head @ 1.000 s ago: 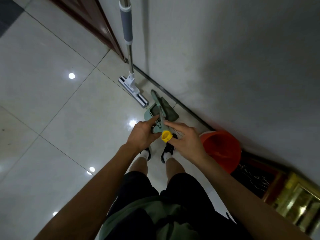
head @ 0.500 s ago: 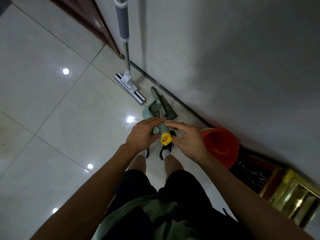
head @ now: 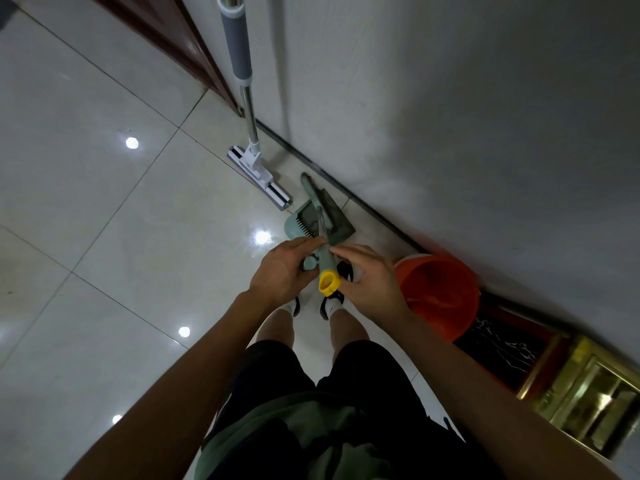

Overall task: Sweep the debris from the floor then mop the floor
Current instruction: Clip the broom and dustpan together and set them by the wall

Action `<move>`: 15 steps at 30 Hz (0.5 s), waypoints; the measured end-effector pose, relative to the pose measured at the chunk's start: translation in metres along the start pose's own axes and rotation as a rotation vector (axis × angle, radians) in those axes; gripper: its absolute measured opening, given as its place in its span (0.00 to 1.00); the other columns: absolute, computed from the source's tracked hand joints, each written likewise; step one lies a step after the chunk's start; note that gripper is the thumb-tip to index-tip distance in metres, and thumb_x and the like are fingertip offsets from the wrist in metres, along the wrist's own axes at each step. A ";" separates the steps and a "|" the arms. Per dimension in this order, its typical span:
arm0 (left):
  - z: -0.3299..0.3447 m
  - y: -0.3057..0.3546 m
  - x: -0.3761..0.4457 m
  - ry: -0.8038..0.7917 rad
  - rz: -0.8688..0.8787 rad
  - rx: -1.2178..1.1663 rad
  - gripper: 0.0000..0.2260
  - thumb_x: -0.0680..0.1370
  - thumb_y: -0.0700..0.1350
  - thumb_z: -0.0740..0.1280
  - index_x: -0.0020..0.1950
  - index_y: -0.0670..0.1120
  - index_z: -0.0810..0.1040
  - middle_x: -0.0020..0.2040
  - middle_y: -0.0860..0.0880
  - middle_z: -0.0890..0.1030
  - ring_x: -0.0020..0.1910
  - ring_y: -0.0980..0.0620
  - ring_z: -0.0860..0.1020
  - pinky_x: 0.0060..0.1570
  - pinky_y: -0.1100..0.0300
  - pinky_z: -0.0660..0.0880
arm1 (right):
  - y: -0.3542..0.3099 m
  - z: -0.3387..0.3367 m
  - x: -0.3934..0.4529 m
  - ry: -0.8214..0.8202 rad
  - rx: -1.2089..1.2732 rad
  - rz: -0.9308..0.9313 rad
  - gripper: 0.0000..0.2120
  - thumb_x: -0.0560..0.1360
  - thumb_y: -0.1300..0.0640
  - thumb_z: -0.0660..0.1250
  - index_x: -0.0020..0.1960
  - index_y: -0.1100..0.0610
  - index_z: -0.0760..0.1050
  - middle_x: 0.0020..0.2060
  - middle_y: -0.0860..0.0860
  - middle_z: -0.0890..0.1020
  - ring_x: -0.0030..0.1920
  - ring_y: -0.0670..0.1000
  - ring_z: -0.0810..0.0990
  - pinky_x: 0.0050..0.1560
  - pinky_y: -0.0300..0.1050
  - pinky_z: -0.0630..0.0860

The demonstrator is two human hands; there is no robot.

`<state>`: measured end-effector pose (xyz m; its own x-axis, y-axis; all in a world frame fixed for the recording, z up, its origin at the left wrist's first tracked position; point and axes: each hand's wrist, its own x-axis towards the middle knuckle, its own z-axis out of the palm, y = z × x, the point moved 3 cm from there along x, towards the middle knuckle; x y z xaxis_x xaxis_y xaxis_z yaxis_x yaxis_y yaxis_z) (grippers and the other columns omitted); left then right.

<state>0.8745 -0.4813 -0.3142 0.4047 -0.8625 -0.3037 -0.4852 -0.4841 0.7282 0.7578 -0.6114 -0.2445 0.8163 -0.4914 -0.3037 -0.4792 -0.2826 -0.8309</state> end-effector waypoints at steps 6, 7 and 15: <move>-0.001 -0.001 -0.001 -0.013 -0.011 -0.032 0.22 0.76 0.50 0.72 0.70 0.50 0.75 0.63 0.47 0.80 0.55 0.45 0.78 0.52 0.50 0.78 | -0.004 -0.002 0.001 -0.007 -0.081 -0.051 0.20 0.68 0.65 0.78 0.59 0.64 0.81 0.53 0.57 0.84 0.54 0.49 0.76 0.55 0.47 0.76; -0.001 -0.001 0.000 -0.018 -0.011 -0.039 0.22 0.76 0.51 0.72 0.70 0.51 0.75 0.63 0.48 0.80 0.55 0.45 0.78 0.52 0.50 0.78 | -0.004 -0.003 0.002 -0.016 -0.072 -0.041 0.20 0.68 0.65 0.77 0.59 0.64 0.81 0.53 0.57 0.84 0.54 0.49 0.76 0.56 0.47 0.76; -0.001 -0.007 0.007 -0.083 0.006 -0.010 0.22 0.78 0.53 0.67 0.71 0.50 0.73 0.66 0.47 0.77 0.60 0.46 0.76 0.55 0.47 0.78 | -0.005 -0.001 0.005 -0.056 -0.044 0.019 0.21 0.70 0.60 0.75 0.63 0.60 0.80 0.54 0.47 0.79 0.57 0.49 0.77 0.57 0.37 0.70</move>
<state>0.8821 -0.4840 -0.3209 0.3360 -0.8748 -0.3489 -0.4797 -0.4778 0.7360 0.7643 -0.6128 -0.2413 0.8230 -0.4507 -0.3457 -0.5076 -0.3103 -0.8038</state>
